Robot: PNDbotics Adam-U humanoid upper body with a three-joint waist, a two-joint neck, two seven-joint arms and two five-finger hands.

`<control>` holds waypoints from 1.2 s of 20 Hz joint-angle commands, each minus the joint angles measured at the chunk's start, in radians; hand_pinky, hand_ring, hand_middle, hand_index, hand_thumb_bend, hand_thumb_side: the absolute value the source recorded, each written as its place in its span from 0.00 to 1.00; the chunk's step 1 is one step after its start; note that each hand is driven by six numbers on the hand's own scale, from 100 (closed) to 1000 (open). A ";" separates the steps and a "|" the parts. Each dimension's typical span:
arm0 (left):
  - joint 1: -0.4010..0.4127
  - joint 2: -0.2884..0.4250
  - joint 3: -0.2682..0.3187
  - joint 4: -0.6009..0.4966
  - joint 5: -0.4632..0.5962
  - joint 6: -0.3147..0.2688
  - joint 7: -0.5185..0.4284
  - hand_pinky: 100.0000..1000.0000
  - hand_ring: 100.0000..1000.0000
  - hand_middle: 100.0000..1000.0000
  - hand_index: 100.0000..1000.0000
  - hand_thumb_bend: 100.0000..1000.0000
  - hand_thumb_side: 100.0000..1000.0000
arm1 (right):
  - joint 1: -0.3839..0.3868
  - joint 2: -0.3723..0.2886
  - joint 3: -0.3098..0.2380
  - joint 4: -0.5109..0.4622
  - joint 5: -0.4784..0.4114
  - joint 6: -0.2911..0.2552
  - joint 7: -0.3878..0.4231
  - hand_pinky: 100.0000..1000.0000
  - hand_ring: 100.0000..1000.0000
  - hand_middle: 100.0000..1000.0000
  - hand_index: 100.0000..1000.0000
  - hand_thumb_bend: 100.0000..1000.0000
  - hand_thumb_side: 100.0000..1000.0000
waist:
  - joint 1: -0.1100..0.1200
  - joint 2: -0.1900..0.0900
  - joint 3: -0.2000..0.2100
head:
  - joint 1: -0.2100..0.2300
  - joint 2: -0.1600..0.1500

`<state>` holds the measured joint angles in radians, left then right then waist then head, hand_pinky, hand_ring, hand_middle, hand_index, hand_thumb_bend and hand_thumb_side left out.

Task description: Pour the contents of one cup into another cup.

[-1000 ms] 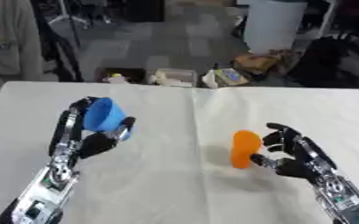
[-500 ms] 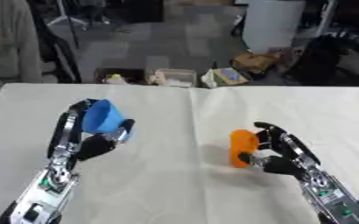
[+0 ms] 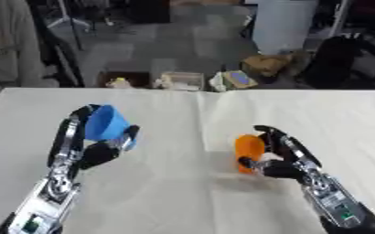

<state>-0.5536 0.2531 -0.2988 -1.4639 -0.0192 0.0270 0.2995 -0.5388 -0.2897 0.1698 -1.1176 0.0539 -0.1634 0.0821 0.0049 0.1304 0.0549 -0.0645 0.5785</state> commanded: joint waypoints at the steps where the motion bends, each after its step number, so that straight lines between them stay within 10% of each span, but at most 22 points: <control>1: -0.012 0.006 0.001 -0.015 0.003 0.000 -0.004 0.18 0.31 0.32 0.54 0.31 0.00 | -0.028 0.002 0.006 0.019 0.029 -0.006 0.010 0.69 0.67 0.59 0.90 0.60 0.17 | 0.002 -0.014 0.002 | -0.006 -0.005; 12: -0.016 -0.002 -0.004 -0.021 0.008 0.001 -0.006 0.18 0.31 0.32 0.54 0.30 0.00 | -0.069 0.033 0.011 0.082 0.074 -0.020 0.009 0.60 0.55 0.52 0.87 0.58 0.16 | 0.009 -0.012 0.011 | -0.014 -0.008; 24: -0.013 0.000 -0.001 -0.033 0.010 0.001 0.000 0.18 0.31 0.31 0.54 0.30 0.00 | -0.074 0.039 0.013 0.043 0.041 -0.020 -0.039 0.26 0.22 0.25 0.67 0.27 0.00 | 0.005 -0.013 0.016 | -0.017 -0.010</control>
<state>-0.5537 0.2440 -0.3052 -1.4718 -0.0108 0.0302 0.2964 -0.5978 -0.2400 0.1854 -1.0450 0.1079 -0.1826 0.0518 0.0097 0.1305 0.0688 -0.0806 0.5780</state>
